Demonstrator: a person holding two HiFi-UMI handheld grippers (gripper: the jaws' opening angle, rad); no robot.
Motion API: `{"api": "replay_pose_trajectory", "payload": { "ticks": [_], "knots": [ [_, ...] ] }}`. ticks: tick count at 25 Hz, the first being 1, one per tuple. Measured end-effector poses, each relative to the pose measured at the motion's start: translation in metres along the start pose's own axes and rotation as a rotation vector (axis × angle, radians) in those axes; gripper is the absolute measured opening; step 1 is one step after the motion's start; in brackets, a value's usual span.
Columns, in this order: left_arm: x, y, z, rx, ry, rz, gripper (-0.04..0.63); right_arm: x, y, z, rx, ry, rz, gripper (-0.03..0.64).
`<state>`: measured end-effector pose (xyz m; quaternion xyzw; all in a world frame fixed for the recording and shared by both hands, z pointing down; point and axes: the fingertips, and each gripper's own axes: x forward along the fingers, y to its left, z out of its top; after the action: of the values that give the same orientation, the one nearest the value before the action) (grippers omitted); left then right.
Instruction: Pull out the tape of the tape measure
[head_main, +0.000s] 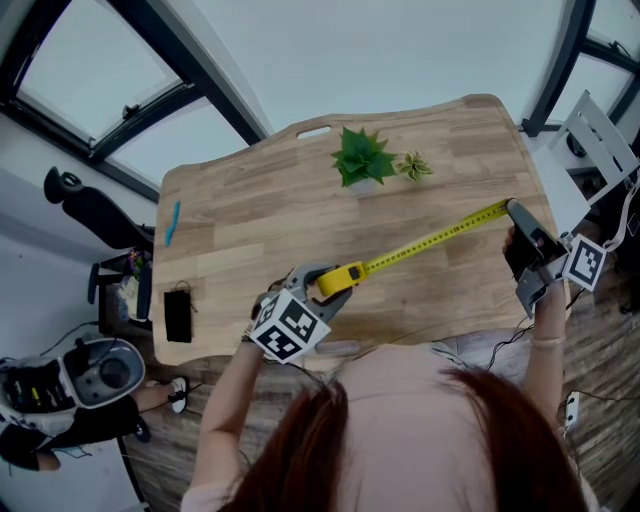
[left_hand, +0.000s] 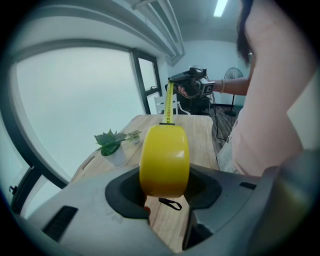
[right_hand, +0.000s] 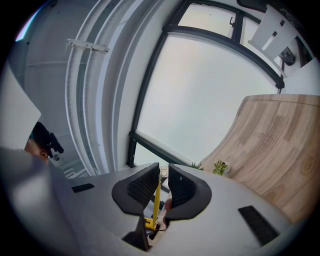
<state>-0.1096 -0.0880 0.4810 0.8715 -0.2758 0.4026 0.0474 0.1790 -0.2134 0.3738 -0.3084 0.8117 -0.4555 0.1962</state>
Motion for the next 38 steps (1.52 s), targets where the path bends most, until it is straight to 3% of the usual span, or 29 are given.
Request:
{"api": "replay_pose_trajectory", "payload": {
  "ticks": [38],
  "knots": [
    [0.011, -0.002, 0.015, 0.004, -0.024, -0.02, 0.166, 0.034, 0.004, -0.043, 0.056, 0.073, 0.039, 0.051]
  ]
}}
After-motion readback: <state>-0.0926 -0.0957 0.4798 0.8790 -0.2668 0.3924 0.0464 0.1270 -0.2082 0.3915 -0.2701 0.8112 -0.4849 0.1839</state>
